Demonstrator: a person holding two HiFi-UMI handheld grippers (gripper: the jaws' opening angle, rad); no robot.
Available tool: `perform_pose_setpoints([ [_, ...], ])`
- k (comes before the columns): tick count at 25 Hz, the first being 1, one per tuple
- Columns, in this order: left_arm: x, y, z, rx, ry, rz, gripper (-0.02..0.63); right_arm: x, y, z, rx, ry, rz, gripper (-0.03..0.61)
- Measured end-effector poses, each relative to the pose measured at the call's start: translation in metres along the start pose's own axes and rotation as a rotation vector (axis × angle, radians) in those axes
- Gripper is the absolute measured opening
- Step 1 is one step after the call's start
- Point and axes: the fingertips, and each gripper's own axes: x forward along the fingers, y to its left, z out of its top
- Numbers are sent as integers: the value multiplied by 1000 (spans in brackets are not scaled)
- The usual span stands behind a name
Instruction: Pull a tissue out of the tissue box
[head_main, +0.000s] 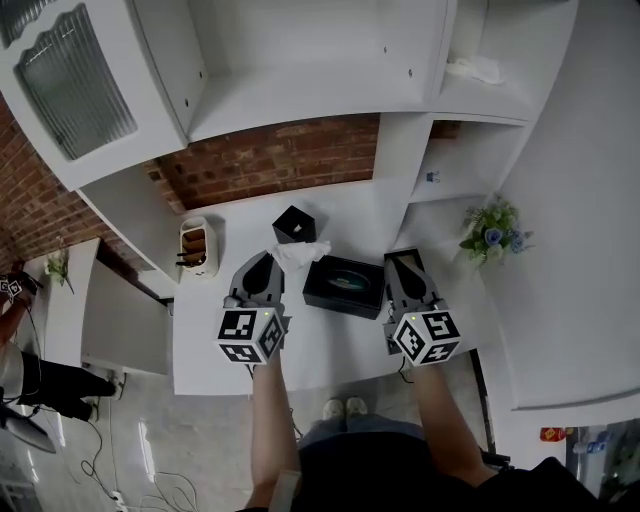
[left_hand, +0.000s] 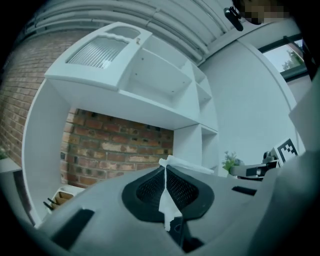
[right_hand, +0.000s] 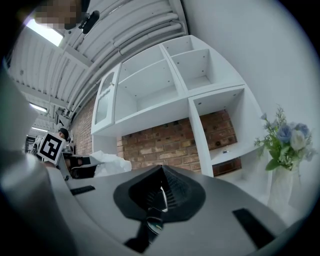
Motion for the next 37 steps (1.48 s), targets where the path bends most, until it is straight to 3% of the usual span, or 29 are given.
perform_pose_setpoints([
  [6,-11,-1,-25,-11,35,3,11,1,3,-9,-10,23,11,-3],
  [37,-3,-9,-40,-28,72,-24,11,3,-5,-21,-10,68,-4,-3],
])
